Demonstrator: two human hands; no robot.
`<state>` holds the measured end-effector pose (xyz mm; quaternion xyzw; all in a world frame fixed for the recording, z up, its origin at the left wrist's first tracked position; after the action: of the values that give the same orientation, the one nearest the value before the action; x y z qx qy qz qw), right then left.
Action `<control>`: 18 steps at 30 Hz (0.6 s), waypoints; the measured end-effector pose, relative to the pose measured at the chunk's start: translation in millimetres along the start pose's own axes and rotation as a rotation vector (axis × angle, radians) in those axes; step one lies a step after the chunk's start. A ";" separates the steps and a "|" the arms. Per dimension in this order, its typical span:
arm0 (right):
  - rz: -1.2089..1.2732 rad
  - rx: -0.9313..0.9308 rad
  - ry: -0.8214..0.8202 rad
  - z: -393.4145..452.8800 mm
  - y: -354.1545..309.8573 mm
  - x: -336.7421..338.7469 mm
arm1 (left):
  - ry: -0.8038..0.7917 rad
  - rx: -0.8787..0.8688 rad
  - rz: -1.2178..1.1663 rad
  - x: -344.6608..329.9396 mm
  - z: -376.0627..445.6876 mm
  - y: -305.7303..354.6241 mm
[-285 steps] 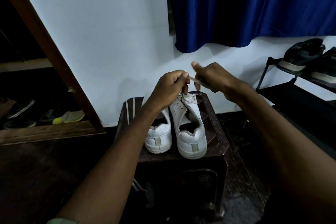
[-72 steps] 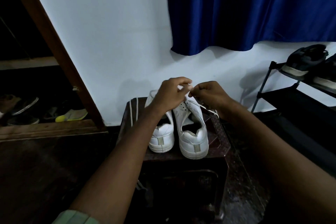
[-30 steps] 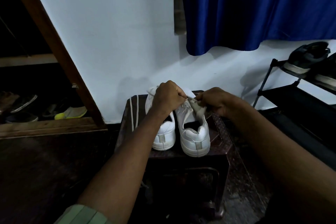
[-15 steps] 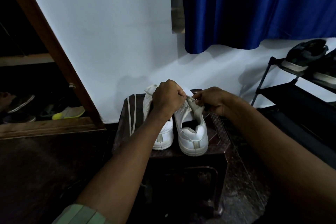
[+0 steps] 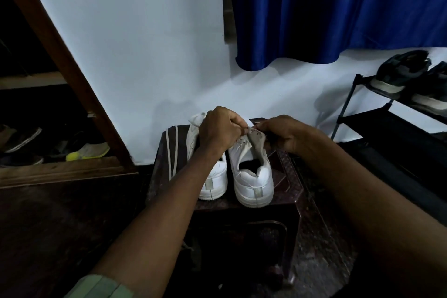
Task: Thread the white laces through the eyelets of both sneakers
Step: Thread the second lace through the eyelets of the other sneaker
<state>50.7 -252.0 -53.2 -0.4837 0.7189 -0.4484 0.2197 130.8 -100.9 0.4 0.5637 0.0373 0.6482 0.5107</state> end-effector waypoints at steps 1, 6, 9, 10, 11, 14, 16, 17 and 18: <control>0.010 -0.004 0.009 -1.1 0.7 -0.4 | 0.002 -0.005 -0.022 -0.4 0.2 0.7; 0.066 0.058 0.088 -9.4 0.0 -8.7 | -0.026 -0.049 -0.067 -3.2 1.3 1.2; 0.074 0.079 0.134 -14.6 -7.5 -7.3 | -0.056 -0.069 -0.052 0.0 3.9 1.6; 0.086 0.085 0.155 -16.1 -10.5 -4.0 | -0.074 -0.079 -0.041 1.1 5.2 2.0; 0.121 0.090 0.172 -17.2 -13.2 0.4 | -0.094 -0.095 -0.035 1.7 6.9 2.3; 0.386 0.089 0.152 -24.0 -20.8 12.2 | -0.129 -0.151 0.027 5.2 11.6 -0.8; 0.521 0.081 0.127 -25.5 -23.5 20.8 | -0.176 -0.159 0.083 8.2 11.7 -6.3; 0.494 0.098 0.146 -25.9 -24.5 26.0 | -0.217 -0.169 0.113 8.6 10.6 -7.8; 0.369 0.132 0.178 -26.5 -26.5 31.3 | -0.254 -0.185 0.141 8.4 9.7 -8.9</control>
<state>30.4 -271.9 -13.5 -0.2869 0.7808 -0.4878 0.2647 145.0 -95.9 4.2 0.5930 -0.1268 0.6066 0.5142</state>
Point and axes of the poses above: each hand's wrist, its own z-axis towards the middle knuckle, its own x-axis out of the back of the hand, y = z × x, the point moved 8 cm from there along z, towards the middle knuckle, and after that the axes turned 6 degrees about -x, right-handed, at the moved point
